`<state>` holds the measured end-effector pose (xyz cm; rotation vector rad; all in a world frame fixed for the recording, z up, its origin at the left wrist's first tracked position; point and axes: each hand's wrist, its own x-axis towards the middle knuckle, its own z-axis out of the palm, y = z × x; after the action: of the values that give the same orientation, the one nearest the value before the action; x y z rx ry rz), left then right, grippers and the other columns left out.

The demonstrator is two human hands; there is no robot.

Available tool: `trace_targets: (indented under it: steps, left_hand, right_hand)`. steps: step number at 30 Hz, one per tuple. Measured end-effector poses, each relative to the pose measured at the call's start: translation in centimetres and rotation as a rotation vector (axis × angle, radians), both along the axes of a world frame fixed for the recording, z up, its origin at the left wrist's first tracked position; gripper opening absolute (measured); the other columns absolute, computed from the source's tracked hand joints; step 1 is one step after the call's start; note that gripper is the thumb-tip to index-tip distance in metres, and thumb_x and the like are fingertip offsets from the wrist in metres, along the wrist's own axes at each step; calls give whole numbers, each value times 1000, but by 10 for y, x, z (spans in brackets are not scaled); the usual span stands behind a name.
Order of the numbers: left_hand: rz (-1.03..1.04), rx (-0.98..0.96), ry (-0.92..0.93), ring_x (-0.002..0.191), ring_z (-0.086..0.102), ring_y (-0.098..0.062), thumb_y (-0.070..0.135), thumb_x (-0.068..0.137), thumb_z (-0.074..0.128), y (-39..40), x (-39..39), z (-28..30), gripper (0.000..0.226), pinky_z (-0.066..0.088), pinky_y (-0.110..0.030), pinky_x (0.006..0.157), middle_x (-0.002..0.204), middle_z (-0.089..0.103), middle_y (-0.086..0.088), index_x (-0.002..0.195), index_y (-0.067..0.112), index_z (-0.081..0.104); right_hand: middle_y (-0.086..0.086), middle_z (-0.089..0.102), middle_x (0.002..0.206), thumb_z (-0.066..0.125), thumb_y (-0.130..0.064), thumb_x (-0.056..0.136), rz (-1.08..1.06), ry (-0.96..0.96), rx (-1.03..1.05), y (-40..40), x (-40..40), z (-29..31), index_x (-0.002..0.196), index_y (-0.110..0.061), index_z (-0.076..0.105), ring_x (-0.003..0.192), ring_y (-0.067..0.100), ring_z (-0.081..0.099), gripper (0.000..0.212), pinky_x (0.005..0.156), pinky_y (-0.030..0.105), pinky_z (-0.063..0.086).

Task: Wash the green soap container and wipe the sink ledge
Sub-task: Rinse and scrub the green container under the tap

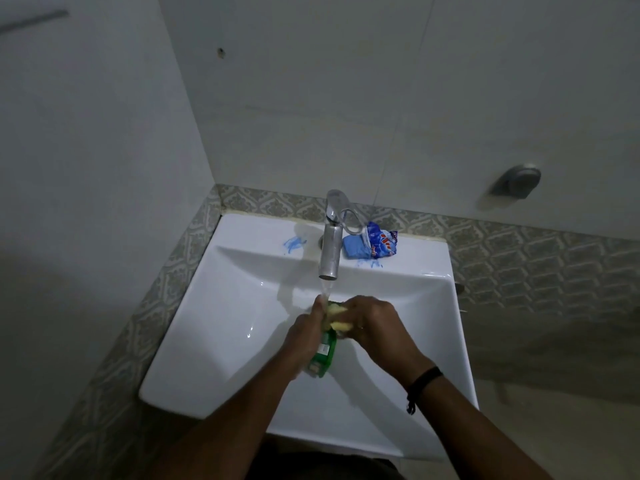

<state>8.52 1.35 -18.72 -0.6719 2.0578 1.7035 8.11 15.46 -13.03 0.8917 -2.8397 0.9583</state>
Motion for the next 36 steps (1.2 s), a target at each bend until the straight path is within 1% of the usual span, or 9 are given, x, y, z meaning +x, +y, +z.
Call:
trace_targets:
  steps: [7,11,13,16,20,26,30,33,36]
  left_hand:
    - [-1,-158,43,85,64,-26,56,98,28,-1,-9,8,59,49,-32,78,91,68,-12,90,12,65]
    - [72,-124,12,74,56,-20,60,97,25,-1,-13,11,60,42,-29,68,80,61,-7,86,15,63]
    - [106,-95,2,79,61,-22,62,97,24,-1,-15,11,60,49,-32,75,84,64,-9,87,16,62]
    - [183,-26,-20,88,65,-27,64,94,30,-8,-15,8,58,53,-39,86,98,68,-14,97,17,65]
    - [227,7,-64,85,61,-24,59,97,30,-11,-8,4,51,47,-33,78,89,64,-9,91,17,60]
    - [246,158,-131,78,62,-18,53,98,38,-14,-11,3,44,48,-27,61,92,67,-8,102,14,60]
    - [200,91,-160,86,64,-23,49,98,38,-13,-13,0,43,54,-35,76,99,67,-11,105,12,60]
    - [154,-3,-157,91,64,-27,34,101,35,-12,-9,-3,35,54,-39,82,102,66,-13,107,9,58]
    - [111,12,-117,89,65,-23,40,101,35,-8,-3,-7,37,53,-34,76,99,68,-10,103,13,60]
  right_hand:
    - [7,69,76,72,-5,74,-130,-36,33,-20,-14,-10,76,-11,73,72,25,59,7,64,37,47]
    - [9,68,75,69,-6,78,-121,-29,72,-26,-22,-9,75,-9,70,71,22,53,4,62,31,38]
    - [10,68,78,68,-4,77,-165,-23,54,-33,-29,-5,75,-7,69,74,23,54,4,61,29,35]
    - [7,69,83,67,-2,78,-99,-52,10,-44,-21,-6,78,-9,71,77,20,54,8,65,26,39]
    - [10,69,84,66,-7,80,-123,-90,8,-50,-25,-16,81,-8,70,79,24,59,3,71,36,50]
    - [14,67,96,46,-17,97,-135,41,154,-71,-21,-38,101,-5,60,84,26,65,19,73,33,54]
    - [14,68,87,59,-17,91,-74,120,262,-69,-20,-39,95,-7,60,74,27,68,11,63,35,56]
    - [11,68,87,46,-21,98,-133,49,254,-68,-19,-39,95,-9,59,74,25,67,18,65,34,55]
    - [9,70,86,37,-25,99,-242,-56,233,-66,-19,-36,90,-10,62,75,25,66,30,63,27,44]
